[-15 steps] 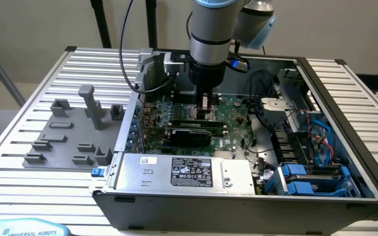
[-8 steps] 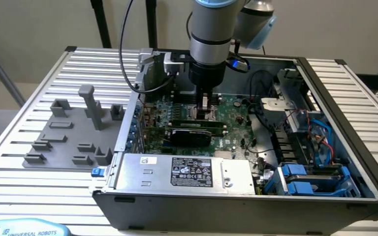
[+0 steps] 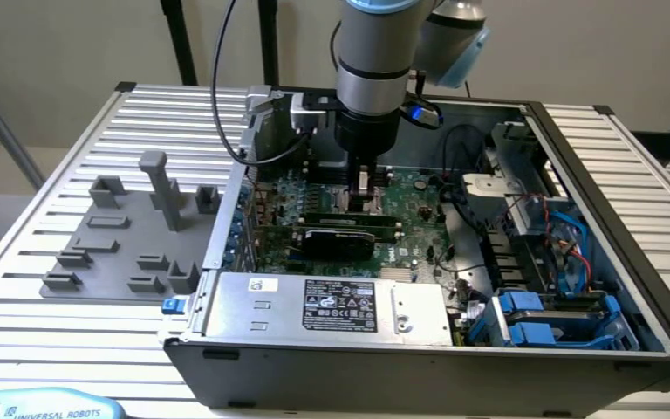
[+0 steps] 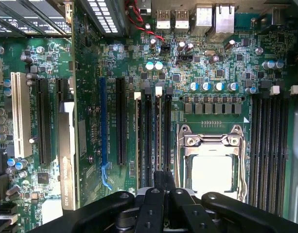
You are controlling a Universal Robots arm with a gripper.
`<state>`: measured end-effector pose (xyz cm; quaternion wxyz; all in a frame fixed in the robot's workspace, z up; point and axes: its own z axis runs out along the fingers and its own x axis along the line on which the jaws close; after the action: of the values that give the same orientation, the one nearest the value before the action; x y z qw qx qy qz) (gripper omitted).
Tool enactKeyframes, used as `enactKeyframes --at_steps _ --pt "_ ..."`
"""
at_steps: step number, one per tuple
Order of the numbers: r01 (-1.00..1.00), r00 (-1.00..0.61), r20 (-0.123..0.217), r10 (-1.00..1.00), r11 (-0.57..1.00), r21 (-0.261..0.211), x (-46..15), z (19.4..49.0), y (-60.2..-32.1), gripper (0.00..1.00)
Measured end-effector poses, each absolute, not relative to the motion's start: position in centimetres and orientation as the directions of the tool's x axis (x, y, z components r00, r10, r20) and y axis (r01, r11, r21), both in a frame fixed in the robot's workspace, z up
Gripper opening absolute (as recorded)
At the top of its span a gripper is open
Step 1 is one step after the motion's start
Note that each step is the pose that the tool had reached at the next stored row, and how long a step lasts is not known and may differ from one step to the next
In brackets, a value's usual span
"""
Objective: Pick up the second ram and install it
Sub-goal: 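Press down the second ram until it locks into place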
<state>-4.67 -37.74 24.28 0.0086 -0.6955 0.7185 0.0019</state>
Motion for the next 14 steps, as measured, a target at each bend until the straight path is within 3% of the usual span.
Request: enactKeyframes --at_steps 14 --pt "-0.999 -0.032 -0.011 -0.999 0.032 -0.007 -4.7 22.3 -37.7 0.11"
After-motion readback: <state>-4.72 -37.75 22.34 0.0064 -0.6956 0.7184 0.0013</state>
